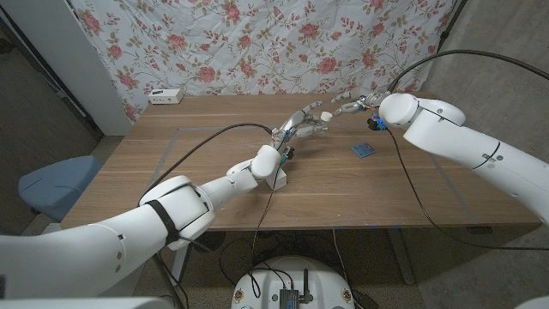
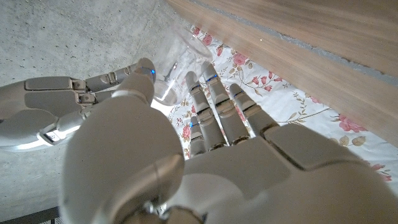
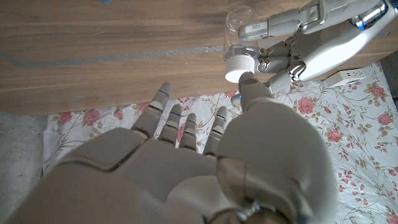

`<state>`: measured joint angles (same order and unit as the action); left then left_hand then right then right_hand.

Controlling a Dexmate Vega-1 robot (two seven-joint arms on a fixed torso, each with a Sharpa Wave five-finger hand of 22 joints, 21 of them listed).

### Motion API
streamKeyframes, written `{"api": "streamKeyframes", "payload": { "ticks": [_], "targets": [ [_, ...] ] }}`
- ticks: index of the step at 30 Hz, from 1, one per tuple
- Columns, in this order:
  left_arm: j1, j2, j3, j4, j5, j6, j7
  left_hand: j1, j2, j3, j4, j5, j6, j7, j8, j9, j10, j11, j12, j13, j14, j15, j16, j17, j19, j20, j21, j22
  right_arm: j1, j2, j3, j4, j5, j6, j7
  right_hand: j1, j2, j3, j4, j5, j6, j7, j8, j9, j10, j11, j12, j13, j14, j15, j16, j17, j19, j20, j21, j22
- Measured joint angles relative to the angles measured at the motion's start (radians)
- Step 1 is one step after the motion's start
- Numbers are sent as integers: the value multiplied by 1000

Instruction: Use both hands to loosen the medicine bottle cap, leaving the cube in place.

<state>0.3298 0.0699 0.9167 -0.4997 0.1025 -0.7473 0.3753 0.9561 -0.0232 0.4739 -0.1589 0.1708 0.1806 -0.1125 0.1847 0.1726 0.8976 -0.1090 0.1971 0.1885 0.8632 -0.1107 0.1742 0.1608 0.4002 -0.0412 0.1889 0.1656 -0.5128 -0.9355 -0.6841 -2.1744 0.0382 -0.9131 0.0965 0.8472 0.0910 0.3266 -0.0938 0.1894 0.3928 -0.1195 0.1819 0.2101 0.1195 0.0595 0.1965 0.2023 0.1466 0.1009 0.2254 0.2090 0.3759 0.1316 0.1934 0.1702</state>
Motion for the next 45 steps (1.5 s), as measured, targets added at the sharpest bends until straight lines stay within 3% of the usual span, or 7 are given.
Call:
{"api": "streamKeyframes", "payload": {
  "ticks": [7,21,35,45],
  "targets": [
    [-18,-19,16,47,-4,-28,25,13,-4,-4,-4,0,4,-4,0,0,0,0,-1,0,8,-3,4,0,5,-5,0,0,-1,-2,-3,-16,1,-10,-19,-75,-28,-46,18,-12,22,60,15,2,18,18,8,0,19,19,0,0,25,25,8,0],
    [-37,-45,52,97,-33,-37,61,19,-2,-8,-8,0,16,-6,0,0,0,0,3,0,8,-3,4,5,16,-5,0,0,28,17,-43,-11,-24,-23,-30,-169,-80,-101,38,-16,62,125,29,6,52,52,16,5,61,31,5,-5,77,58,18,0],
    [-45,-58,80,113,-62,-37,80,25,4,-18,-1,-1,27,-2,4,0,0,0,3,0,11,0,4,2,25,-4,0,0,47,39,-57,23,-27,-28,-31,-202,-95,-119,47,-11,63,136,29,6,61,61,17,5,68,35,5,-5,97,63,18,0],
    [-44,-60,97,118,-68,-48,111,41,-1,-18,-1,-2,37,2,4,0,6,6,0,0,15,-4,4,2,34,-2,0,0,24,39,-26,22,-9,-41,-68,-221,-99,-128,48,-11,50,148,29,6,67,66,23,5,73,40,5,-4,102,69,18,0]
  ]
}}
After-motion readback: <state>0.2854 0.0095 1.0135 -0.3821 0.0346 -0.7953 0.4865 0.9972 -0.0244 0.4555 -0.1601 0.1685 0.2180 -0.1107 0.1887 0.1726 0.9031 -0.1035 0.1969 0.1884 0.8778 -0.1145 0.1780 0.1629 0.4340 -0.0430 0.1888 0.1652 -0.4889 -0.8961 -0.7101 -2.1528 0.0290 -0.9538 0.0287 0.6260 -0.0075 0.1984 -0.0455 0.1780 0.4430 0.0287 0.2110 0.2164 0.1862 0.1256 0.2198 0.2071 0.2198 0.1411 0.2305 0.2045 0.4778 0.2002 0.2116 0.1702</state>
